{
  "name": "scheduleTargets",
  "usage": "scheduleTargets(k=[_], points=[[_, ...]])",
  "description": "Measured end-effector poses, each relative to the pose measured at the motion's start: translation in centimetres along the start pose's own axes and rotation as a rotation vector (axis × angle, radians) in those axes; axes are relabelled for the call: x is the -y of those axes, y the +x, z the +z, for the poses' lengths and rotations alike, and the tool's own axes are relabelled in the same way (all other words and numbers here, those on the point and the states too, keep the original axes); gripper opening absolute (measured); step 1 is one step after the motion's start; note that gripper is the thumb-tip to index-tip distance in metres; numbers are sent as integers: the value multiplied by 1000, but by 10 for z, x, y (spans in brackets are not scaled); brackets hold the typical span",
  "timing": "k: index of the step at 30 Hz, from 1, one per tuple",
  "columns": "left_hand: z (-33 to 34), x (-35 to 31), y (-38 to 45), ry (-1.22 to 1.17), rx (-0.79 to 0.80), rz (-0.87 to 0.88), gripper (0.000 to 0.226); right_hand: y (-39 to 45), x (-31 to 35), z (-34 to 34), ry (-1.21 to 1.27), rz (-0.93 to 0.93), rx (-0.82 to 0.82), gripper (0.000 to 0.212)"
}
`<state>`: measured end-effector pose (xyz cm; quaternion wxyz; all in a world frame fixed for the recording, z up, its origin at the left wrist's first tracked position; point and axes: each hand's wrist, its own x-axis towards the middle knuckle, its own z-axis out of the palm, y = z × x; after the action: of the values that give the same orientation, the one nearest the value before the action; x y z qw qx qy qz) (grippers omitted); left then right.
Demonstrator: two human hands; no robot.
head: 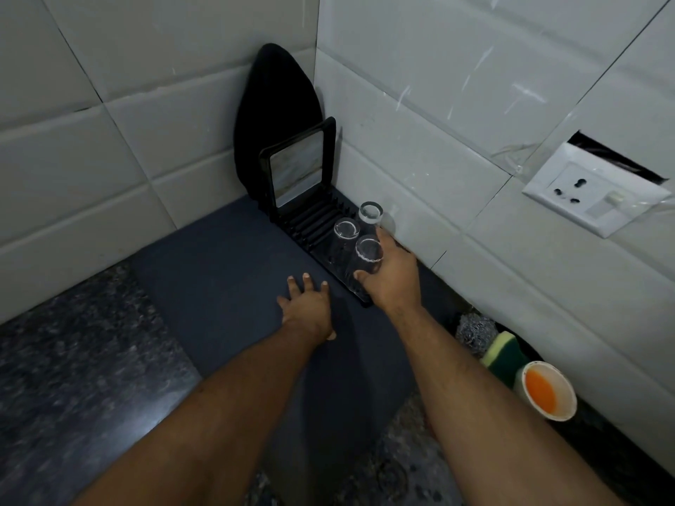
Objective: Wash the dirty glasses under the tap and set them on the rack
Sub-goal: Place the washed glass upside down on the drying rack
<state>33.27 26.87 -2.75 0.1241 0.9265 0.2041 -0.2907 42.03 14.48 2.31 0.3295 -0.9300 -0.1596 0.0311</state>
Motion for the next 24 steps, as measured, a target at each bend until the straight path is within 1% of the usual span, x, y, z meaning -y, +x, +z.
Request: scheduleTargets(k=[2, 5, 6, 11, 15, 20, 24], points=[[2, 0, -2, -16, -2, 3, 119, -4, 1, -4, 19, -5, -6, 89], [5, 2, -6, -47, -11, 13, 116, -11, 9, -12, 69, -3, -13, 60], [6, 4, -7, -55, -13, 18, 115, -13, 11, -15, 70, 1, -15, 56], [5, 4, -7, -48, -3, 24, 114, -18, 15, -32, 60, -8, -67, 61], [5, 2, -5, -48, 8, 13, 115, -15, 12, -38, 53, -20, -107, 74], [6, 4, -3, -47, 19, 22, 116, -11, 12, -31, 72, 6, -49, 56], [6, 4, -1, -44, 24, 19, 117, -7, 12, -23, 105, 10, -49, 62]])
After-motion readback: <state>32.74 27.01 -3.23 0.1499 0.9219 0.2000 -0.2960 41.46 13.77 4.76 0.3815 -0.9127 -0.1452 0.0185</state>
